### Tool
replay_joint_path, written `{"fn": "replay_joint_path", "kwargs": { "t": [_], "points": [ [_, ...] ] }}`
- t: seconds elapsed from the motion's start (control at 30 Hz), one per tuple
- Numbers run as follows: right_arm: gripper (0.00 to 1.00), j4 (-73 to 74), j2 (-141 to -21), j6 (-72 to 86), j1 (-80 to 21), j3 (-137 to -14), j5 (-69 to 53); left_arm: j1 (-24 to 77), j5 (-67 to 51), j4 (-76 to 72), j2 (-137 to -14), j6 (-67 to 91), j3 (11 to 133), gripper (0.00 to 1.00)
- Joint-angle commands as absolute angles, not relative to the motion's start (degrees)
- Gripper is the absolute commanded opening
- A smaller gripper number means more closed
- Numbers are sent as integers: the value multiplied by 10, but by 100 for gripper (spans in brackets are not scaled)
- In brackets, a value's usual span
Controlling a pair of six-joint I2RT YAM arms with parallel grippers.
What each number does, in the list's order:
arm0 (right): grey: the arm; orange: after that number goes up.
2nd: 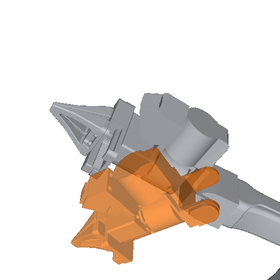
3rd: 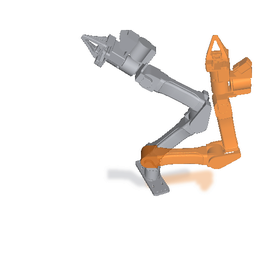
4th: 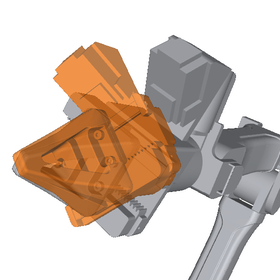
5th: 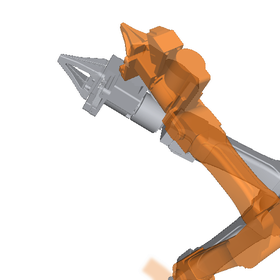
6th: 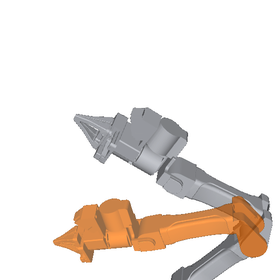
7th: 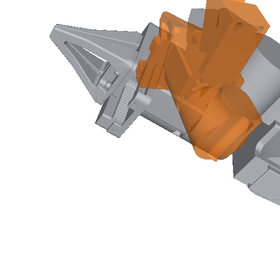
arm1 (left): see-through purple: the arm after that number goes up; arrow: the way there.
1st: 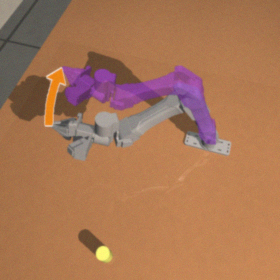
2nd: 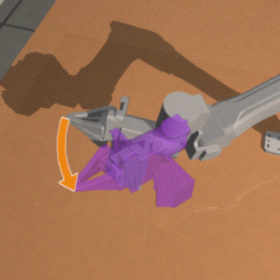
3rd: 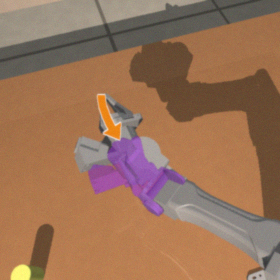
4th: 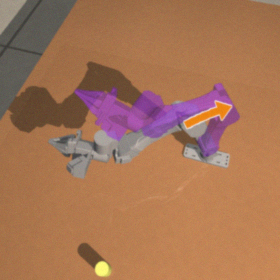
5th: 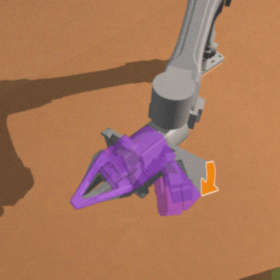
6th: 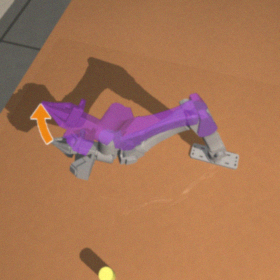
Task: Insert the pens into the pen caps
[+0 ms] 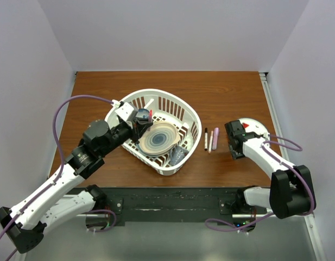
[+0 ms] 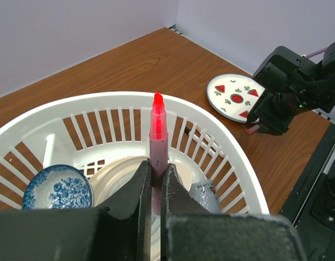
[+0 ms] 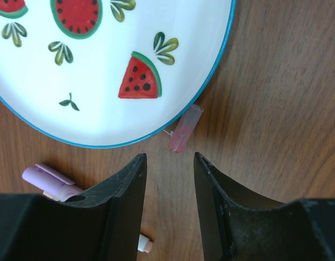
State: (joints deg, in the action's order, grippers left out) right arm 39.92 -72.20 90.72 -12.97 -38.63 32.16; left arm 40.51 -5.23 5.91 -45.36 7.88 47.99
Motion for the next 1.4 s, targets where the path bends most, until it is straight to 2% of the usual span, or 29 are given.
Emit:
{"fn": "replay_joint_path", "kwargs": {
  "t": [0.0, 0.6, 1.37],
  "points": [
    [43, 394, -733, 930, -126, -371, 346, 403, -46, 29, -447, 76, 481, 0],
    [45, 352, -744, 917, -127, -355, 368, 403, -44, 26, -445, 78, 478, 0],
    [42, 392, -806, 953, -120, -359, 393, 403, -40, 23, -434, 76, 476, 0]
  ]
}}
